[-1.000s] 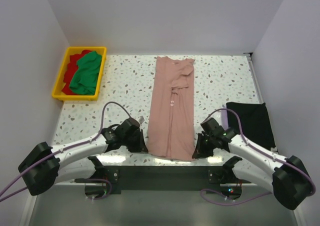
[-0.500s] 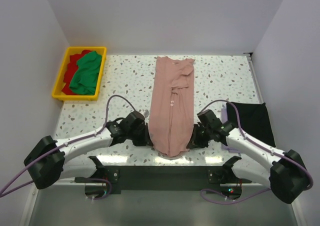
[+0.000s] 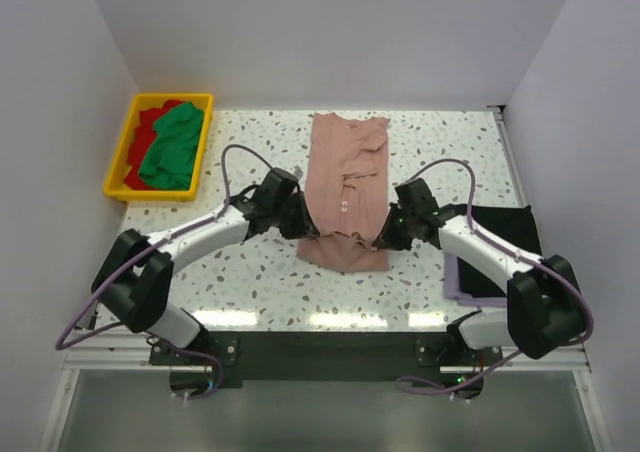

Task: Fold and stack the t-shirts
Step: Fold the tshirt

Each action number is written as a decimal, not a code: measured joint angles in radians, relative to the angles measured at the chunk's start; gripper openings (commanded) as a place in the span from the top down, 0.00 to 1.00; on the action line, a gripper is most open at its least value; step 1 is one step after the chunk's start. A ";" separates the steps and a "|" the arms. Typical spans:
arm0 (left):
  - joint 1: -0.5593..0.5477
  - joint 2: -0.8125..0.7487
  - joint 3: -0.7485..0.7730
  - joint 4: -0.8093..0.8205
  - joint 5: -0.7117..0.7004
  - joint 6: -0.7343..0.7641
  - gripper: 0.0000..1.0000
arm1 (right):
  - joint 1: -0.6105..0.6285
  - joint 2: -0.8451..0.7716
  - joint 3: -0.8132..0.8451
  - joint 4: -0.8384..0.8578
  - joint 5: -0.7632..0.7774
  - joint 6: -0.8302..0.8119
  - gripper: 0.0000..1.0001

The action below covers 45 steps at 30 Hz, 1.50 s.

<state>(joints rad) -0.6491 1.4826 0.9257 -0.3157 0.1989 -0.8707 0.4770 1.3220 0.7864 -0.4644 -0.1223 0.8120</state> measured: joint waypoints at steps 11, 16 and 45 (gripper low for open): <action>0.069 0.268 0.229 0.024 -0.025 -0.010 1.00 | -0.128 0.310 0.251 0.114 -0.029 -0.035 0.97; 0.100 0.340 0.309 0.029 -0.029 -0.011 1.00 | -0.178 0.403 0.296 0.172 -0.086 -0.035 0.97; 0.217 0.603 0.585 0.014 0.018 0.000 0.99 | -0.340 0.631 0.431 0.297 -0.288 0.009 0.87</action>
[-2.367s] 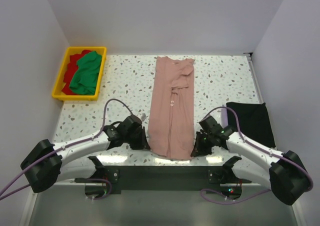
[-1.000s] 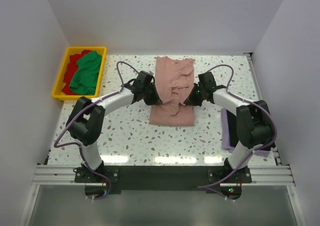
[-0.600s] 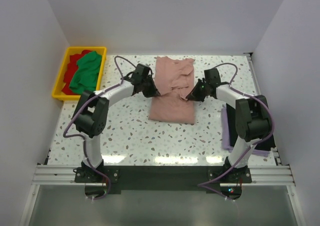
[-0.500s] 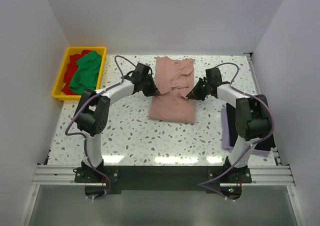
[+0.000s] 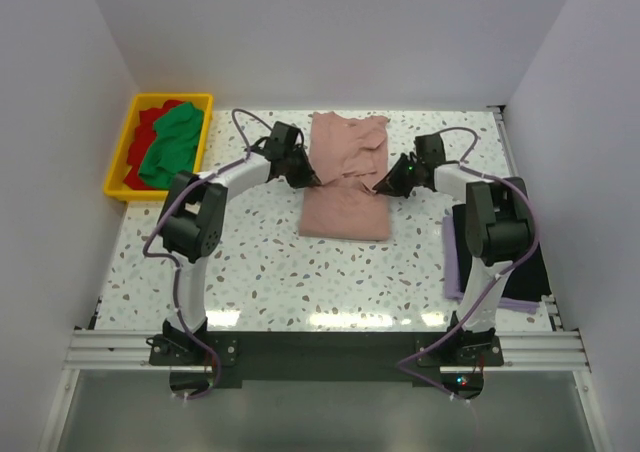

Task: Fold and stack the t-shirts
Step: Fold the tshirt

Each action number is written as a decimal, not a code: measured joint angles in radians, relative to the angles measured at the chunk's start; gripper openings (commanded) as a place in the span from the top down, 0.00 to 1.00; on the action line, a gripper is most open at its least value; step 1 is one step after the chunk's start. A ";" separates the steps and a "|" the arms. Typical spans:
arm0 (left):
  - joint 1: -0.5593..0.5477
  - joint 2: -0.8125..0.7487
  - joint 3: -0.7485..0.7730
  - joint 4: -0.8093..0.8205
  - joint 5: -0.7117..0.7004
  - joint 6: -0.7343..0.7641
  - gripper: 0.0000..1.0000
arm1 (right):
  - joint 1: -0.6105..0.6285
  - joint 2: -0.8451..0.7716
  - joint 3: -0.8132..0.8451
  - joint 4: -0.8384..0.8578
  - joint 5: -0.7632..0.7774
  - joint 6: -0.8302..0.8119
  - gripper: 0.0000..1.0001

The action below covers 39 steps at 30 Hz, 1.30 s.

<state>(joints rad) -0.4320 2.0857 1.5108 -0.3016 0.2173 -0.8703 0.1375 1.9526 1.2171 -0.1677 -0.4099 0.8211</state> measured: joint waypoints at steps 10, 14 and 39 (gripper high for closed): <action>0.041 0.012 0.024 0.027 0.061 0.053 0.48 | -0.042 0.013 0.014 0.042 -0.031 0.021 0.62; 0.064 0.005 0.027 0.052 0.068 0.080 0.44 | -0.058 0.006 0.015 0.049 -0.027 0.020 0.55; -0.002 0.074 0.101 0.024 0.024 0.188 0.94 | 0.155 -0.005 0.224 -0.222 0.377 -0.339 0.56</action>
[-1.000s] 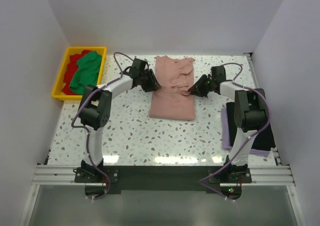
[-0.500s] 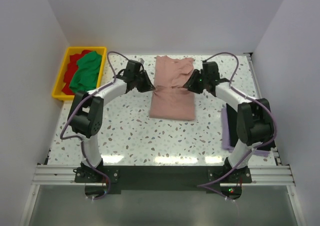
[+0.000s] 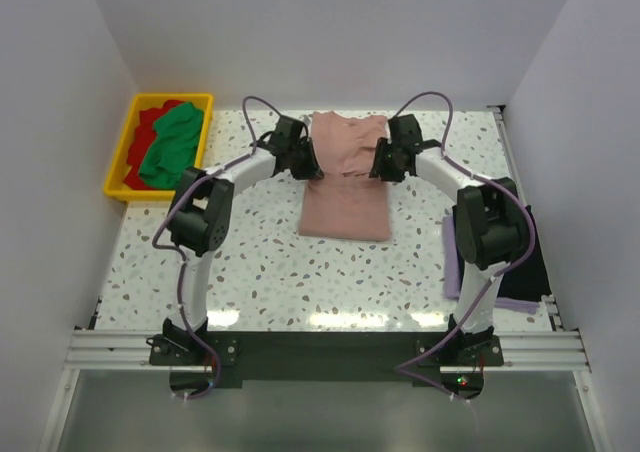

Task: Fold and stack the t-shirts
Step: Fold the tshirt

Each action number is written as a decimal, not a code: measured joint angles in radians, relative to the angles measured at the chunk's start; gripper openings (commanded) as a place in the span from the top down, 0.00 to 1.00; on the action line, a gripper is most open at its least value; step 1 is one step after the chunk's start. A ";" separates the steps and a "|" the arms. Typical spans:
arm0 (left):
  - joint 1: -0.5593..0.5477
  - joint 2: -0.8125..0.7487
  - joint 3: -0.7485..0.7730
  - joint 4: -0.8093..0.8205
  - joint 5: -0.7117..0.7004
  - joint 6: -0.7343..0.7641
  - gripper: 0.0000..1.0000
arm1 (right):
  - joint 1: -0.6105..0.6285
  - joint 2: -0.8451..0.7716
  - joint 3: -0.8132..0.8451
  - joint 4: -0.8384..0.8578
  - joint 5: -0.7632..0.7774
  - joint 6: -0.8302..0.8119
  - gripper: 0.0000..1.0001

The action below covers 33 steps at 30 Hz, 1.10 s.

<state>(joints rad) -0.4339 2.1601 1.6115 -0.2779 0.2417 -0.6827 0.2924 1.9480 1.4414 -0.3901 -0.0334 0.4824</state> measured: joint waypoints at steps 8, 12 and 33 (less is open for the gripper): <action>0.002 0.085 0.115 -0.040 -0.009 0.028 0.86 | 0.000 0.034 0.036 -0.031 0.051 -0.066 0.46; 0.006 0.099 0.134 -0.051 -0.012 0.042 0.83 | 0.000 0.055 0.048 -0.049 0.072 -0.087 0.46; 0.034 0.036 0.147 -0.085 -0.134 0.199 0.57 | 0.000 0.110 0.094 -0.072 0.101 -0.094 0.86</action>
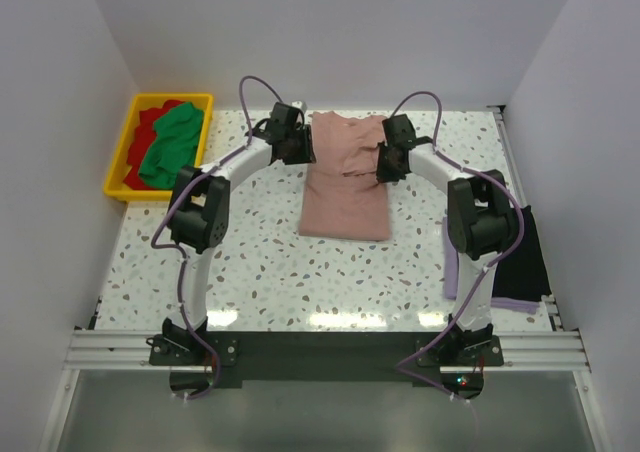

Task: Fold and stack the t-shirts
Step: Fold the tshirt

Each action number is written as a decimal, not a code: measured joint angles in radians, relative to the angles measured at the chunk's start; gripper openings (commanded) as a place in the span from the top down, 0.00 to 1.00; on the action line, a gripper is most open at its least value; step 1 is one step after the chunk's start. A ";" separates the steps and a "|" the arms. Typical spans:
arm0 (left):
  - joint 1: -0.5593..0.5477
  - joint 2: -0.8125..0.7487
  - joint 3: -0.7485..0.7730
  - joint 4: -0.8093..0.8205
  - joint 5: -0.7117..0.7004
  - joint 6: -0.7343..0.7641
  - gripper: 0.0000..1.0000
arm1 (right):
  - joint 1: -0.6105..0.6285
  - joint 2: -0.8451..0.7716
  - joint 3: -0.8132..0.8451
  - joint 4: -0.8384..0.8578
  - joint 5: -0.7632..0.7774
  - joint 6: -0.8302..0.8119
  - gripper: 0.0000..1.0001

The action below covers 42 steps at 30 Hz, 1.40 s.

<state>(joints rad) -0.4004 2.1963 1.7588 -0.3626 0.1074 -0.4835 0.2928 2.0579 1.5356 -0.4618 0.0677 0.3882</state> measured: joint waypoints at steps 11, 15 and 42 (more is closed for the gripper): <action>0.000 0.001 0.000 -0.018 0.000 0.047 0.60 | 0.000 0.000 0.026 -0.018 0.021 0.015 0.87; 0.000 0.003 0.000 -0.018 0.019 0.052 0.62 | 0.000 0.000 0.026 -0.023 0.024 0.019 0.87; 0.000 0.055 0.000 -0.016 0.037 0.045 1.00 | -0.018 0.000 0.021 -0.023 0.024 0.034 0.87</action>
<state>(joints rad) -0.4004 2.2517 1.7588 -0.3782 0.1444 -0.4381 0.2749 2.0579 1.5570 -0.4847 0.0921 0.4221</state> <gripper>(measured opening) 0.018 0.127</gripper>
